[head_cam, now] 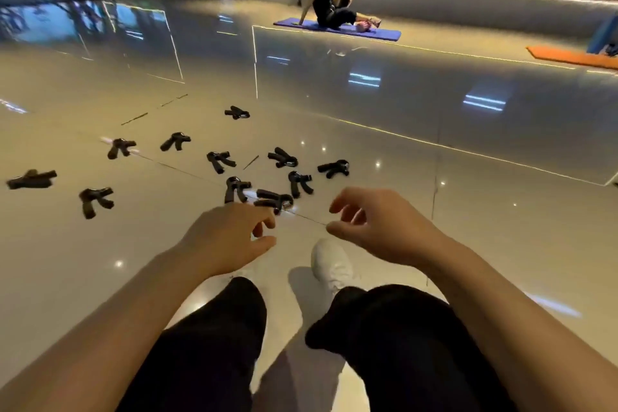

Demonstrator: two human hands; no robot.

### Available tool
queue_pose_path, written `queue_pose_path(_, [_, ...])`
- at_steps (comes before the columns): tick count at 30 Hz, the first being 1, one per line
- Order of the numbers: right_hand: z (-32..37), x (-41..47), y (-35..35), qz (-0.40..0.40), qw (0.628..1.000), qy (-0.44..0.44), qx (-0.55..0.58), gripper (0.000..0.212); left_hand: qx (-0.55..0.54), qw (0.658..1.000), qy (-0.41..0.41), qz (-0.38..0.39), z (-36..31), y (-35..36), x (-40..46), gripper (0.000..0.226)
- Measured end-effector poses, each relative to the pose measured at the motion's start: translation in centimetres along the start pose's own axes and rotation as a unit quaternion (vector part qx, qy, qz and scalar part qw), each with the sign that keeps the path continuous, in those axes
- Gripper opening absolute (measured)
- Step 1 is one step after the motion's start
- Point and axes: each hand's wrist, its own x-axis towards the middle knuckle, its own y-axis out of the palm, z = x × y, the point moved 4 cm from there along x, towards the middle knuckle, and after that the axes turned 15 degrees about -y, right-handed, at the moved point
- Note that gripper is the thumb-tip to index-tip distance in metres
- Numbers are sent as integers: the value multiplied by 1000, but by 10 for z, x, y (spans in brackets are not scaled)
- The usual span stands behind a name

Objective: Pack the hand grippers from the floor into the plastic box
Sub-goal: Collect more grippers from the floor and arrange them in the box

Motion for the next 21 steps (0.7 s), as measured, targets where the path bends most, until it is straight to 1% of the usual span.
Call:
queue_pose_path(2, [-20,36,25,69,992,-18,-101,33,9,1000,4,25,12,16,28,34])
queue_pose_path(3, [-31,49,37,104,986,-24,-127,36,3,999,4,40,16,22,42,34])
queue_pose_path(5, [-55,72,50,175,976,-26,-131,44,-15,998,5,58,24,29,68,35])
queue_pose_path(7, [-74,89,48,224,967,-19,-120,49,-18,997,23,69,28,32,88,35])
queue_pose_path(9, [-88,106,47,257,960,-9,-108,49,-15,995,45,83,26,34,101,35])
queue_pose_path(12, [-95,143,45,313,944,-27,-101,50,3,995,64,79,24,27,121,34])
queue_pose_path(16, [-103,198,47,357,924,-56,-124,50,13,999,25,43,40,8,148,35])
queue_pose_path(21, [-128,256,51,401,906,-50,-124,50,15,999,-34,28,60,0,184,35])
